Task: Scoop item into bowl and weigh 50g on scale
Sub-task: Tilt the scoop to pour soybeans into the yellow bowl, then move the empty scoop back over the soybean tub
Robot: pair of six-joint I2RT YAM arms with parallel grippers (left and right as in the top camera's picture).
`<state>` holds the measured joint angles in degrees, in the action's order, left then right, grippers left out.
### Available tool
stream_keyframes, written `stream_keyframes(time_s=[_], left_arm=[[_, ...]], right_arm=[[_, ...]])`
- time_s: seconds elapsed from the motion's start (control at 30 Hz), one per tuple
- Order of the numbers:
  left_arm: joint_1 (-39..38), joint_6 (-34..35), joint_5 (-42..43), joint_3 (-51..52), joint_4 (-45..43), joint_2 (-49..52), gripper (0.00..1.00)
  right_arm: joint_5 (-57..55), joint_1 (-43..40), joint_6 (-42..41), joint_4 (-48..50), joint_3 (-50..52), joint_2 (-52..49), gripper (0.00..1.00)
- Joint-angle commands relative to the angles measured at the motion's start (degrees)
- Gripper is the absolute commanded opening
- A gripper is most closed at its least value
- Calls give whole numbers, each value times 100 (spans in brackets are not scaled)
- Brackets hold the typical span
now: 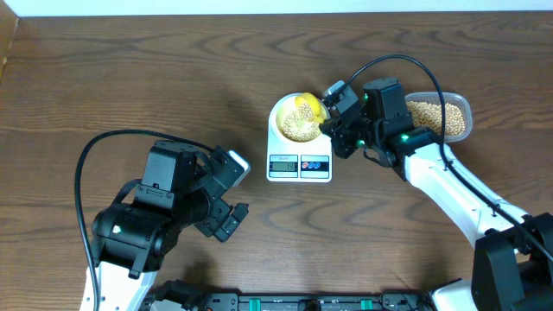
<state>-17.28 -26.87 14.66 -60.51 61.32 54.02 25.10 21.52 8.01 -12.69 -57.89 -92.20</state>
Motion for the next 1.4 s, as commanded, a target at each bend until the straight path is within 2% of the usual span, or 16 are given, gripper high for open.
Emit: stream_keyframes(time_s=[0.0,0.33,0.63,0.93,1.03,1.37], left_arm=[[33,-33,-37,-188,13,11,98],[33,-33,-37,-188,13,11,98],[33,-33,-37,-188,13,11,98],[33,-33,-37,-188,13,11,98],[33,-33,-37,-188,13,11,98],[33,-33,-37,-188,13,11,98]], right_arm=[[-9,74,85,9,22,-7,1],[-393,146,459,13,22,-7,1],[-496,273,452,122,22,-7,1],[-1176,343,813,216,20,-4,1],[-946,387,769,221,20,-4,1],[-1172,516,1012,258,20,-4,1]])
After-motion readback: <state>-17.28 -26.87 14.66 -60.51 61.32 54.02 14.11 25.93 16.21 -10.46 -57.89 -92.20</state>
